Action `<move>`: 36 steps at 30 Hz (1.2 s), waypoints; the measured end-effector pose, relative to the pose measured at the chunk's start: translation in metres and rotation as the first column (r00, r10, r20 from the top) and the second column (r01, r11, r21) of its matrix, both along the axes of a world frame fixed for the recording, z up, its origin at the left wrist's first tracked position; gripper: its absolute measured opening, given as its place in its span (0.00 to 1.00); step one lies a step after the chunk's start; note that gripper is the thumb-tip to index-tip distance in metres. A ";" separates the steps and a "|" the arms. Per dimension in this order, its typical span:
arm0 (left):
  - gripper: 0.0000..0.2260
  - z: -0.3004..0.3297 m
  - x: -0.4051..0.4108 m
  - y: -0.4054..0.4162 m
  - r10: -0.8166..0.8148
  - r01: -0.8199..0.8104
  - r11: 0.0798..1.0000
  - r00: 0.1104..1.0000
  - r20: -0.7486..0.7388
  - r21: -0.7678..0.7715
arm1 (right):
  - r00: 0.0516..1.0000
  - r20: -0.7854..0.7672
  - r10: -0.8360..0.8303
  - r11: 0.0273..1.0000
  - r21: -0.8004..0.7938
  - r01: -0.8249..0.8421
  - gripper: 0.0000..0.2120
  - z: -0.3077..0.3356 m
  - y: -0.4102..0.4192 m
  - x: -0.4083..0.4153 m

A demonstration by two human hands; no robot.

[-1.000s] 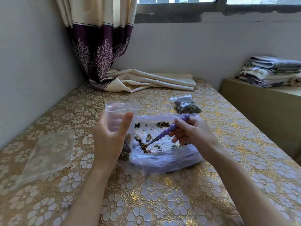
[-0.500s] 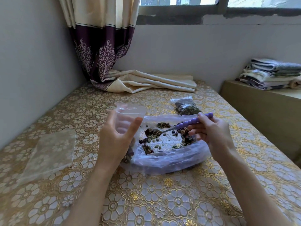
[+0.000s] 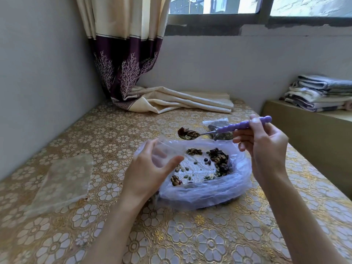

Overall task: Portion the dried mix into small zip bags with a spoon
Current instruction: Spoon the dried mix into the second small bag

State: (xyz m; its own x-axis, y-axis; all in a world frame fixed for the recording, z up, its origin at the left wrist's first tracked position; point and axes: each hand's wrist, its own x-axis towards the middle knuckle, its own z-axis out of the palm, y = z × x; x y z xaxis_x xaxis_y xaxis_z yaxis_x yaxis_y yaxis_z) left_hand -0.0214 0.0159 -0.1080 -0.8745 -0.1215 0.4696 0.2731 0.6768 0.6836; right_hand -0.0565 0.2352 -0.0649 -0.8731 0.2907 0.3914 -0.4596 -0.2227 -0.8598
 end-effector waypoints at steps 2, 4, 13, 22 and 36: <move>0.44 -0.001 -0.001 0.000 0.001 -0.001 1.000 1.000 0.012 -0.004 | 0.999 -0.015 0.044 0.999 -0.001 -0.044 0.12 0.002 -0.005 0.004; 0.46 -0.001 -0.001 0.000 -0.002 0.002 1.000 1.000 0.021 0.007 | 0.995 -0.028 0.098 0.995 0.012 -0.098 0.12 0.002 -0.011 0.008; 0.46 -0.003 0.000 -0.001 -0.010 0.007 0.997 1.000 0.029 0.081 | 0.950 -0.140 0.278 0.952 0.167 -0.254 0.10 -0.005 -0.028 0.018; 0.48 0.001 0.000 0.000 0.002 -0.003 0.996 1.000 0.011 0.088 | 0.983 -0.145 0.110 0.990 0.109 -0.094 0.11 -0.009 -0.016 0.016; 0.53 0.002 0.002 0.000 -0.002 0.001 0.997 1.000 0.019 0.076 | 0.992 -0.005 -0.129 0.970 0.206 0.127 0.13 -0.037 0.028 0.035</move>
